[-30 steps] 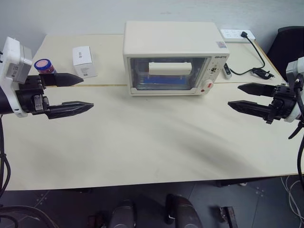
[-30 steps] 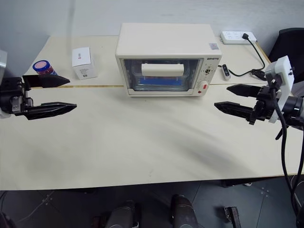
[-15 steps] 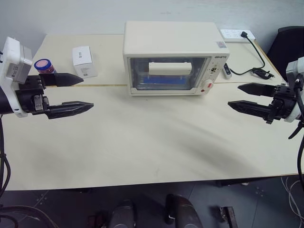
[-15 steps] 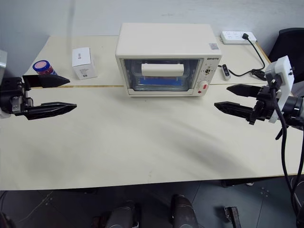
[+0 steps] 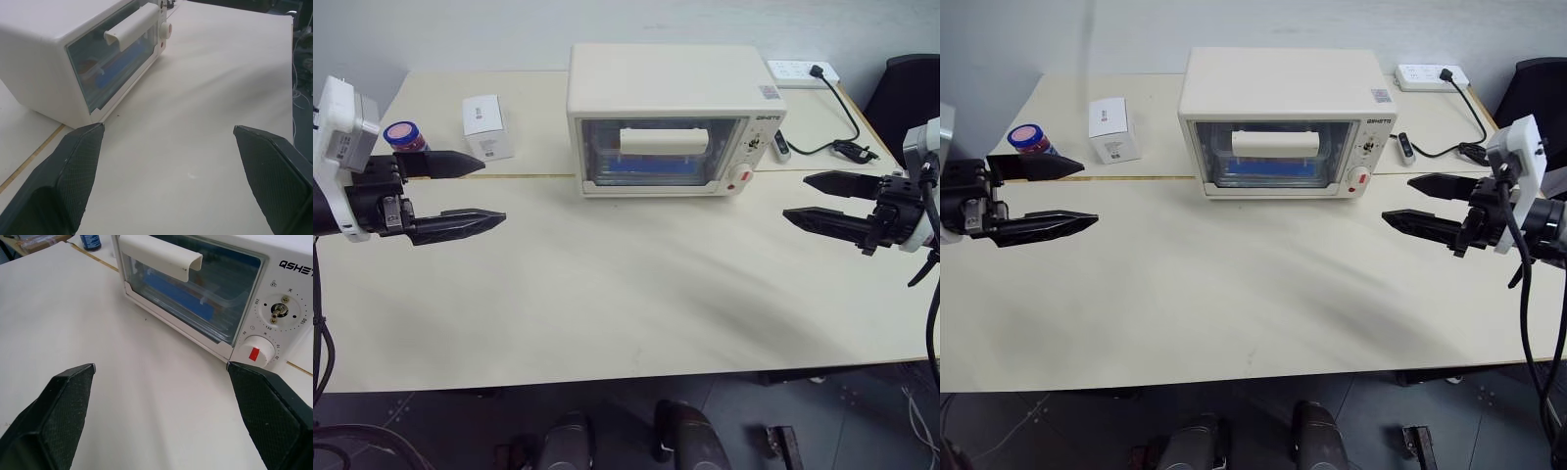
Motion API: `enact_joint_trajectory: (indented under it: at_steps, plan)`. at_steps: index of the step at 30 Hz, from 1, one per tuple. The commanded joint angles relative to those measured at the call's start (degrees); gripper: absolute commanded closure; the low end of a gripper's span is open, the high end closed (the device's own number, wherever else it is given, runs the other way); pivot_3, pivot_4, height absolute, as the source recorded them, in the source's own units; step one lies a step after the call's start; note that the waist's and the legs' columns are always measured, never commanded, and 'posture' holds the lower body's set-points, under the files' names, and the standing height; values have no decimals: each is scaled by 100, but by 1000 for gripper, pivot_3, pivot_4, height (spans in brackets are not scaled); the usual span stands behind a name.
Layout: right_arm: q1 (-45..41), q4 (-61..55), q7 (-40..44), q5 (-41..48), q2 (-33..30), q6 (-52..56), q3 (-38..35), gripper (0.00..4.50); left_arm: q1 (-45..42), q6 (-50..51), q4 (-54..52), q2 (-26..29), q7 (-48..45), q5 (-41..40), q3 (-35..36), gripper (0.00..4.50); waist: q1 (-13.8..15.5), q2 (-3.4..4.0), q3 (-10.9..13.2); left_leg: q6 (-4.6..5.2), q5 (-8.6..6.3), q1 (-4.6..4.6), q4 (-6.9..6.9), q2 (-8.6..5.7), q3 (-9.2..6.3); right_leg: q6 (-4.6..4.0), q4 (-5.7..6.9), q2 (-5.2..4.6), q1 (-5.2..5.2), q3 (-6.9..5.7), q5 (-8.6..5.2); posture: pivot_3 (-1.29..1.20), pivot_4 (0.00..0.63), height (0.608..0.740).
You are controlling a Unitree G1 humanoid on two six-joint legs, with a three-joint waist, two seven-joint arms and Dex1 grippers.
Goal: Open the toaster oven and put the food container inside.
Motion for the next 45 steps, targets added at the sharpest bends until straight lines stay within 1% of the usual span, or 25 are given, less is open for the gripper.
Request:
enact_joint_trajectory:
  at_steps: [1, 45]
  plan:
    - [6, -140, 6, 94, -120, -82, -278, 23, -12, -68, -47, 136, -20, -28, 202, 0, 0, 0, 0, 0, 0, 0, 0, 0, 0, 0, 0, 0, 0, 0, 0, 0, 150, 740]
    - [6, -140, 6, 94, -120, -82, -278, 23, -12, -68, -47, 136, -20, -28, 202, 0, 0, 0, 0, 0, 0, 0, 0, 0, 0, 0, 0, 0, 0, 1, 0, 0, 150, 740]
